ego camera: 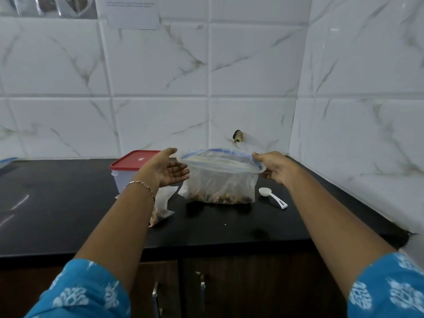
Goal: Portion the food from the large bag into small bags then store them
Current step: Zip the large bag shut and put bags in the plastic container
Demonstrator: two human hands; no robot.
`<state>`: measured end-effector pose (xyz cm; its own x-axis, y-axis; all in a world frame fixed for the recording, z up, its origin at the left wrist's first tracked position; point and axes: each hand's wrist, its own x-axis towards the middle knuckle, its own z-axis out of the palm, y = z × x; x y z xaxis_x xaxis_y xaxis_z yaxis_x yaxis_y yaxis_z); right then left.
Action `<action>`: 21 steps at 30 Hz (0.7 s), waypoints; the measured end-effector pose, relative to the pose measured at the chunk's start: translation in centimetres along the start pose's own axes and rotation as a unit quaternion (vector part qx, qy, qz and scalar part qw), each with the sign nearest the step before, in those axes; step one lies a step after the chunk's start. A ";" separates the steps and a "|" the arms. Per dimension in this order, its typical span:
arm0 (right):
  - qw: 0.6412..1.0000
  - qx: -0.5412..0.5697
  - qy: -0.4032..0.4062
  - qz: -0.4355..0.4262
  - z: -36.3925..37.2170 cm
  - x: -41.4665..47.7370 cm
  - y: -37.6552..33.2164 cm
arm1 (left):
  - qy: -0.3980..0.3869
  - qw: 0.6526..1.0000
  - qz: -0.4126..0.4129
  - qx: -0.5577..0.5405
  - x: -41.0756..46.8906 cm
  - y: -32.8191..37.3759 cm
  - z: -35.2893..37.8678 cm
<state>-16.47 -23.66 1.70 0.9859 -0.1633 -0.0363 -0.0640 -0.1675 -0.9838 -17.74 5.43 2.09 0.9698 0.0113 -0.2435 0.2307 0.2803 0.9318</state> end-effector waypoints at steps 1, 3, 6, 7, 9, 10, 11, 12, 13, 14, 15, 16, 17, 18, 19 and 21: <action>1.000 0.008 -0.005 -0.008 0.1 0.0 0.0 | -0.002 1.000 -0.002 -0.027 0.0 0.0 -0.2; 0.999 0.022 0.000 -0.024 0.2 0.1 -0.1 | -0.014 0.997 -0.008 -0.074 -0.2 0.0 -0.4; 0.999 0.021 0.006 -0.031 0.3 0.3 -0.1 | -0.041 0.993 -0.004 -0.111 -0.5 0.0 -0.4; 0.999 0.015 0.006 -0.028 0.4 0.4 -0.1 | -0.049 0.991 -0.002 -0.122 -0.5 0.0 -0.4; 1.000 0.023 0.006 -0.014 0.6 0.4 0.0 | -0.060 0.988 0.000 -0.141 -0.6 -0.1 -0.2; 0.999 0.044 0.005 -0.005 0.7 0.3 0.1 | -0.063 0.987 0.000 -0.146 -0.6 -0.2 -0.2; 0.997 0.078 -0.002 0.005 0.8 0.1 0.0 | -0.065 0.986 0.000 -0.150 -0.6 -0.3 -0.2; 0.992 0.121 -0.013 0.016 0.8 -0.1 0.0 | -0.065 0.986 0.000 -0.155 -0.6 -0.4 -0.2; 0.985 0.169 -0.028 0.026 0.7 -0.1 0.1 | -0.063 0.984 -0.002 -0.164 -0.5 -0.4 -0.3; 0.975 0.215 -0.041 0.035 0.5 -0.2 0.2 | -0.061 0.982 -0.006 -0.177 -0.4 -0.5 -0.3; 0.963 0.260 -0.054 0.042 0.3 -0.2 0.3 | -0.059 0.980 -0.012 -0.191 -0.4 -0.5 -0.4; 0.949 0.305 -0.064 0.049 0.1 -0.2 0.5 | -0.056 0.978 -0.016 -0.201 -0.4 -0.5 -0.4; 0.933 0.348 -0.074 0.052 -0.1 -0.2 0.6 | -0.055 0.977 -0.019 -0.207 -0.4 -0.6 -0.4; 0.919 0.383 -0.081 0.051 -0.2 -0.2 0.8 | -0.054 0.976 -0.020 -0.210 -0.4 -0.6 -0.4; 0.907 0.408 -0.092 0.046 -0.3 -0.3 0.9 | -0.053 0.975 -0.020 -0.214 -0.4 -0.6 -0.4; 0.892 0.438 -0.112 0.027 -0.2 -0.5 1.1 | -0.046 0.975 -0.016 -0.218 -0.3 -0.6 -0.4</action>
<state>-17.09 -24.00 0.66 0.9974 0.0672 -0.0255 -0.0642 0.6736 -0.7363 -18.20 5.58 1.47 0.9701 -0.0859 -0.2268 0.2258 0.6613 0.7154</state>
